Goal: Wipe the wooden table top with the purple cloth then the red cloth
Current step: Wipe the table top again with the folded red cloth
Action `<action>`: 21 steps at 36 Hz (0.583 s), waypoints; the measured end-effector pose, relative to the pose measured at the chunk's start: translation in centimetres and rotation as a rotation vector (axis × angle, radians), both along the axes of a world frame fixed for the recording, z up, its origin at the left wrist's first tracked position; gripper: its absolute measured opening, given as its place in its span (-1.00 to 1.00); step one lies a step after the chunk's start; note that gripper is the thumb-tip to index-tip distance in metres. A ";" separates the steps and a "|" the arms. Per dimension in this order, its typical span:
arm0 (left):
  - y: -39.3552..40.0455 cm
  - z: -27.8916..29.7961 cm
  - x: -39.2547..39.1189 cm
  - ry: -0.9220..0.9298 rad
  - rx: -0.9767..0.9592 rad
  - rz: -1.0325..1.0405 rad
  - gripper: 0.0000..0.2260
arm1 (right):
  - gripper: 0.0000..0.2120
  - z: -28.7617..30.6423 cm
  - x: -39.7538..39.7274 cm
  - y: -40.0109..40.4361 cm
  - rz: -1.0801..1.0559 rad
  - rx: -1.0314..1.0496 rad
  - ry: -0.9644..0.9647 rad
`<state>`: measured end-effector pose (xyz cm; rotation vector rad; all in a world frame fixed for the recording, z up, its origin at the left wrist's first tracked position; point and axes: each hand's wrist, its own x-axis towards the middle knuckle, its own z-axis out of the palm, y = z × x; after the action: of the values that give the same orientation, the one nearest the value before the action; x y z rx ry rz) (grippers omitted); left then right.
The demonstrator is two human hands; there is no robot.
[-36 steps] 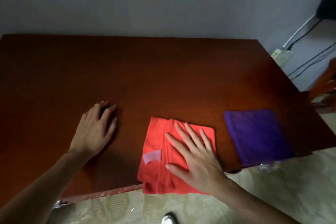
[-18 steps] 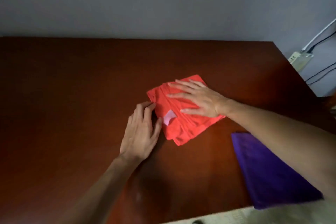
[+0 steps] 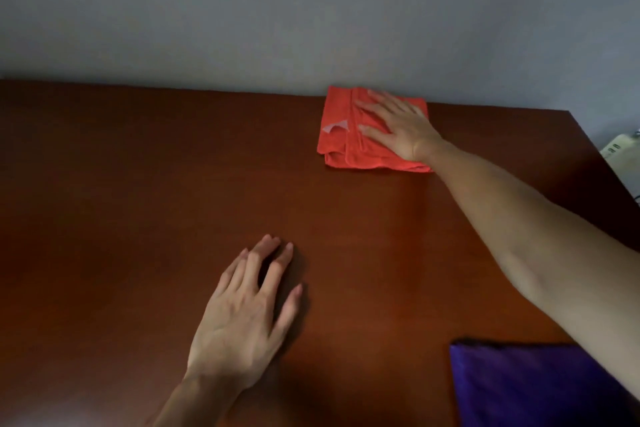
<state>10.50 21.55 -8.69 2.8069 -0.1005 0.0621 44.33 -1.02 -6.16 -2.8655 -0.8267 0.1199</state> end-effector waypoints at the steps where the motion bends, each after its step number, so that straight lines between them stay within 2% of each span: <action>1: 0.0 0.0 0.0 0.005 -0.003 0.000 -0.49 | -0.32 -0.2 -0.2 -0.1 -0.022 0.003 -0.005; 6: 0.1 0.0 -0.1 -0.022 -0.029 -0.001 -0.49 | -0.36 -0.9 -3.6 -0.8 -0.194 0.046 -0.024; 13: -0.1 0.0 -0.2 -0.058 -0.036 0.009 -0.49 | -0.31 -1.8 -14.2 -5.0 -0.408 0.088 -0.061; 17: -0.6 -0.1 -0.6 -0.050 -0.002 0.050 -0.49 | -0.22 -2.0 -19.2 -8.5 -0.346 0.055 -0.087; 21: -1.9 0.3 -0.3 -0.069 0.136 0.092 -0.53 | -0.22 -1.9 -21.3 -11.9 -0.150 -0.001 -0.072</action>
<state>10.21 19.61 -8.37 2.9451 0.0082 0.1803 22.99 -12.96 -8.02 -2.9353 -0.6203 0.0000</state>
